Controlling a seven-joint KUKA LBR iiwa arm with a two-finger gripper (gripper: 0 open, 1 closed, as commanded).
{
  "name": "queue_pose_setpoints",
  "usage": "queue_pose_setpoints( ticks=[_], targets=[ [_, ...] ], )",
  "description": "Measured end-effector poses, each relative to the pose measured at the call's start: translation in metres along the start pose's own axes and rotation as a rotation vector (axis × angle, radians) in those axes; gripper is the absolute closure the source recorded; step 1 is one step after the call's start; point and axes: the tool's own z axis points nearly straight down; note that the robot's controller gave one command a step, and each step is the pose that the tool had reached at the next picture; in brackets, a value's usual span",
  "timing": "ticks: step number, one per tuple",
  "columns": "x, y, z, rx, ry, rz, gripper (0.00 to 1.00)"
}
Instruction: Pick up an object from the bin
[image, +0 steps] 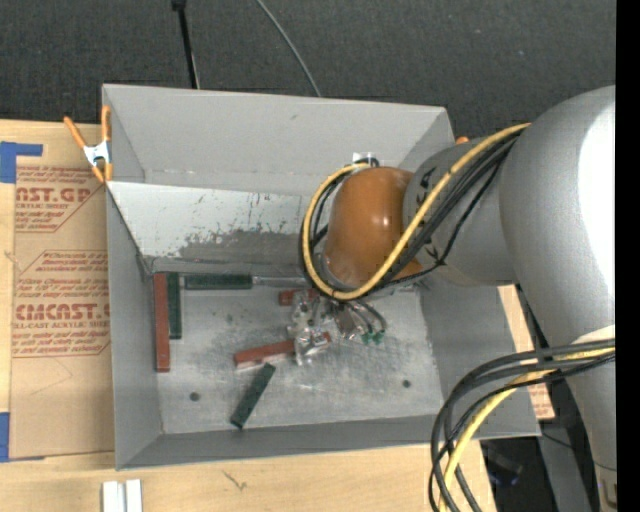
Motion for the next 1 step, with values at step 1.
queue_pose_setpoints(
  ticks=[1],
  targets=[
    [-0.0025,0.0097,-0.2061,-0.002,0.003,-0.018,1.00]
  ],
)
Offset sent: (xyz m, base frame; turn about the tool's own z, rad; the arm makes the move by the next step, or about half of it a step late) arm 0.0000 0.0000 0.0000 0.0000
